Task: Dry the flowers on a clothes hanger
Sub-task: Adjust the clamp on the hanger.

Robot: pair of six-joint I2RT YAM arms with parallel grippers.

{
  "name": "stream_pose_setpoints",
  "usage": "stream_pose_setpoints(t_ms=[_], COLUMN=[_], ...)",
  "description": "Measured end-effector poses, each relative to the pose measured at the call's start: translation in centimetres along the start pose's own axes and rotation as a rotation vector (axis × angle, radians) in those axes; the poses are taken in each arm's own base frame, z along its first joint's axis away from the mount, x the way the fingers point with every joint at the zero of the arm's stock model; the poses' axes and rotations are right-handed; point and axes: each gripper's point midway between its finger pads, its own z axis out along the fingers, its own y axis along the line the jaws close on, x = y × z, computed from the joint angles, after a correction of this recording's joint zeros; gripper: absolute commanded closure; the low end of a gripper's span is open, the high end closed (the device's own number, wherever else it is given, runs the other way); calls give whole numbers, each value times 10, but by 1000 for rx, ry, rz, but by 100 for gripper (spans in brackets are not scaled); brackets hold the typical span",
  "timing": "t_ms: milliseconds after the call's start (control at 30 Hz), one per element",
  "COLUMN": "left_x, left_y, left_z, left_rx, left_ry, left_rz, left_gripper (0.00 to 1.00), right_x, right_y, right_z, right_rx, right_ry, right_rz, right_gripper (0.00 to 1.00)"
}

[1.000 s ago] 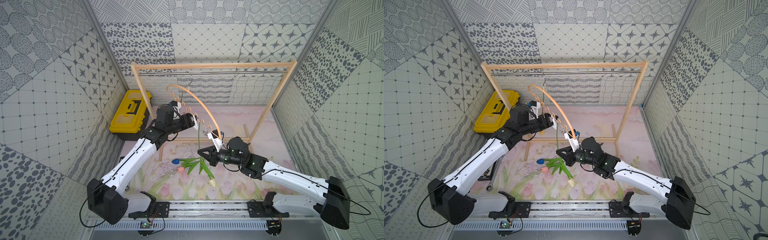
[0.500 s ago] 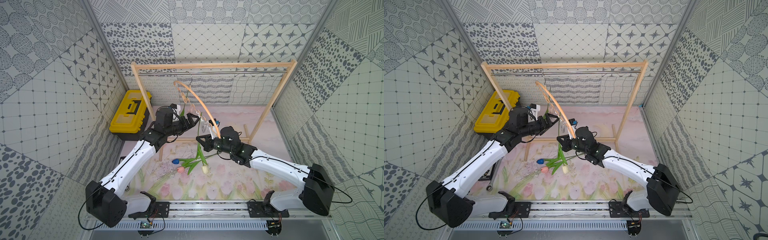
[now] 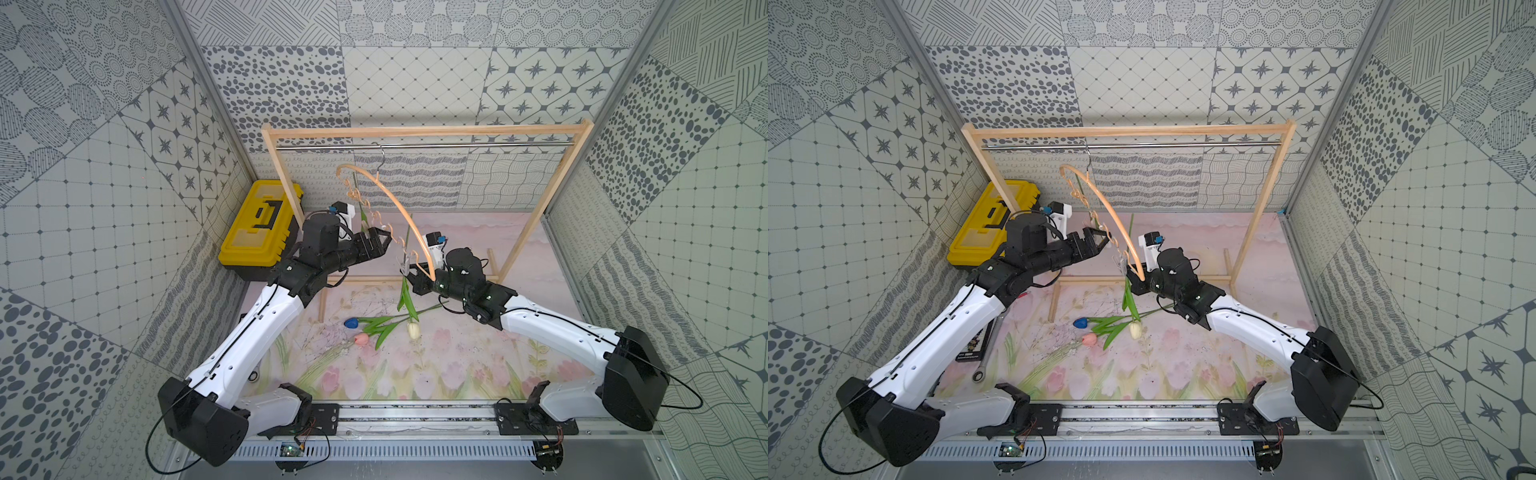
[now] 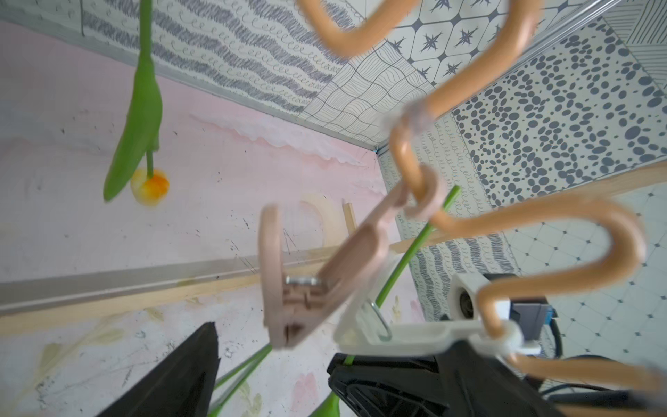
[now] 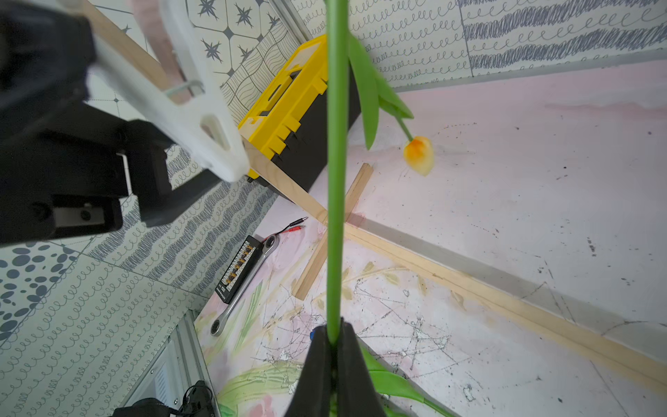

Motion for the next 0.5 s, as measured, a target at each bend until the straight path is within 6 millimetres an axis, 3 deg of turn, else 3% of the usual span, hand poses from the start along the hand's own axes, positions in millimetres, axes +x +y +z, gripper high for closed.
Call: stream_pose_setpoints(t_ms=[200,500], left_x=[-29,-35], left_y=[-4,1], left_z=[-2,-12], left_rx=[-28,-11], left_ry=[-59,-57], left_rz=[208,388], left_gripper=[18,29], right_x=[-7,-14], right_y=[4,4], right_z=[-8,-16], right_rx=[-17,-24], right_ry=[-12,-23], right_rz=[-5,-4], right_gripper=[100,100])
